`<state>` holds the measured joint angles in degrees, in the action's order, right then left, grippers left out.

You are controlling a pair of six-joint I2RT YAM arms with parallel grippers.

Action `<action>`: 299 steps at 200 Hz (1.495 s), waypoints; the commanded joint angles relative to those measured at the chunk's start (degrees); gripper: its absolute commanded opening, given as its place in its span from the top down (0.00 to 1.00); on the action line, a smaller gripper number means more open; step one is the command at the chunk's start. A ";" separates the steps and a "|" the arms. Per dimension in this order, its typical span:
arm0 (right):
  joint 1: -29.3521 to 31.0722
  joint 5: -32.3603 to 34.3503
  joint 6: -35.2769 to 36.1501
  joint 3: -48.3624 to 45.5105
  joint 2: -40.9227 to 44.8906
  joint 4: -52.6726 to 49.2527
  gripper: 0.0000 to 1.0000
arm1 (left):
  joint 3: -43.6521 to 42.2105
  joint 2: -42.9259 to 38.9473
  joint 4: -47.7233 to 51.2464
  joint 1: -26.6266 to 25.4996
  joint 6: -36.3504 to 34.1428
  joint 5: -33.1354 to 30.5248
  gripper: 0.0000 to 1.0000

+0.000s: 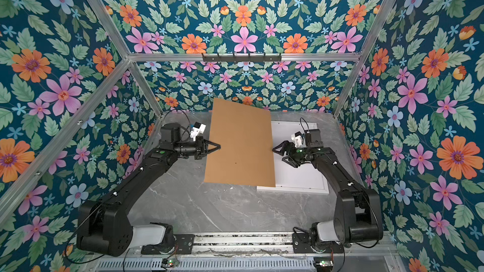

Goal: Put the photo into the frame
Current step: 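Carry the board with both grippers over the white picture frame, then tilt the board up with the right gripper while left gripper releases and withdraws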

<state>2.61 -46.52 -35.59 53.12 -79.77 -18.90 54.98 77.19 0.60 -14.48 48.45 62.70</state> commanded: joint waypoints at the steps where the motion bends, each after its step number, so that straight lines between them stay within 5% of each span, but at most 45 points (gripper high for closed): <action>1: -2.59 -8.45 -1.15 -2.23 0.97 5.19 0.17 | -0.60 1.47 -18.00 -1.59 8.41 1.79 1.00; 59: -6.12 -19.27 -8.74 -8.04 2.16 20.08 0.19 | -1.34 6.56 -33.05 -4.81 19.16 3.09 1.00; 115: -6.29 -22.82 -16.98 -8.72 2.07 31.68 0.27 | -3.13 8.05 -37.40 -5.56 21.55 2.87 1.00; 170: -6.30 -22.90 -25.14 -10.63 2.85 41.94 0.45 | -4.36 9.75 -43.48 -5.70 25.63 2.33 1.00; 219: -6.56 -22.82 -25.58 -10.23 3.72 41.22 0.74 | -4.23 10.86 -43.71 -5.68 25.54 3.22 0.95; 248: -6.91 -22.98 -25.57 -10.14 3.91 40.70 0.85 | -4.18 11.45 -43.27 -5.65 25.26 2.80 0.83; 269: -7.35 -22.75 -24.67 -9.76 4.57 39.03 1.00 | -3.51 11.68 -39.58 -5.66 22.62 2.15 0.65; 299: -7.87 -22.38 -23.73 -8.93 5.57 36.34 1.00 | -0.05 10.99 -23.27 -5.67 10.77 -1.75 0.44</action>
<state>-4.91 -69.84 -62.17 43.57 -74.67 19.20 52.23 89.01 -31.83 -20.27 70.24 64.29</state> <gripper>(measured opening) 0.079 0.500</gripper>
